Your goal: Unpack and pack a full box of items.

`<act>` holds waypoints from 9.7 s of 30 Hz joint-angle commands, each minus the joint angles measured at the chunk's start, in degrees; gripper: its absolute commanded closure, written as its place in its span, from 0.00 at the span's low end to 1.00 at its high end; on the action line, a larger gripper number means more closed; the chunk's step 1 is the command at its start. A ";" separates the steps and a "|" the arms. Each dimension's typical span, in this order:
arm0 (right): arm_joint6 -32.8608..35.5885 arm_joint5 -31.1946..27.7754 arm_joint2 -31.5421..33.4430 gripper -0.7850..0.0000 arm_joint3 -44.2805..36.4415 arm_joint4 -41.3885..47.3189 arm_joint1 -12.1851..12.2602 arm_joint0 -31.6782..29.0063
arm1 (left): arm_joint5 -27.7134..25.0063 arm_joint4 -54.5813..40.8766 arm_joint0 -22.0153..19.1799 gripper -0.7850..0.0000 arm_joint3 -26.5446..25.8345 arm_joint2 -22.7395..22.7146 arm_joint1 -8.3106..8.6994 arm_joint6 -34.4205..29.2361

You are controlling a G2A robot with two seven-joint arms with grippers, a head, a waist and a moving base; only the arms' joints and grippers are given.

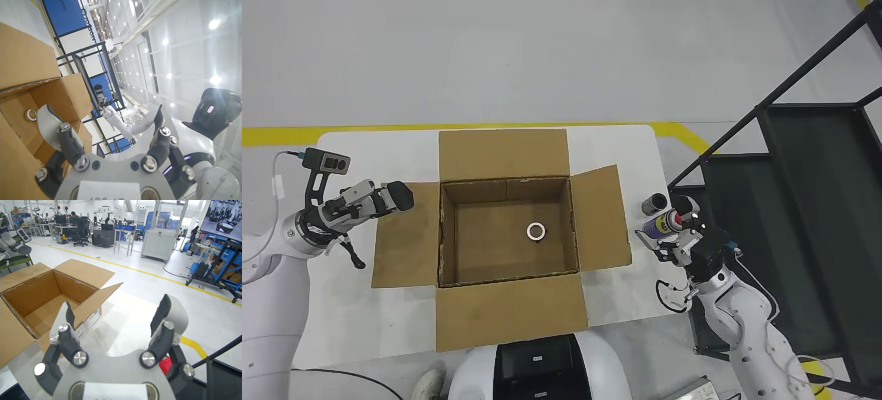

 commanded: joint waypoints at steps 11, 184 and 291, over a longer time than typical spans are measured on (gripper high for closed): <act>1.22 1.08 1.81 0.00 2.49 3.44 0.01 -0.59 | 0.00 0.00 0.00 0.00 0.00 0.00 0.00 0.00; 87.97 32.72 -44.25 1.00 4.61 53.20 -0.82 50.15 | 0.00 0.00 0.00 0.00 0.00 0.00 0.00 0.00; 61.48 16.29 -4.56 0.00 -16.91 55.28 0.01 8.20 | 0.00 0.00 0.00 0.00 0.00 0.00 0.00 0.00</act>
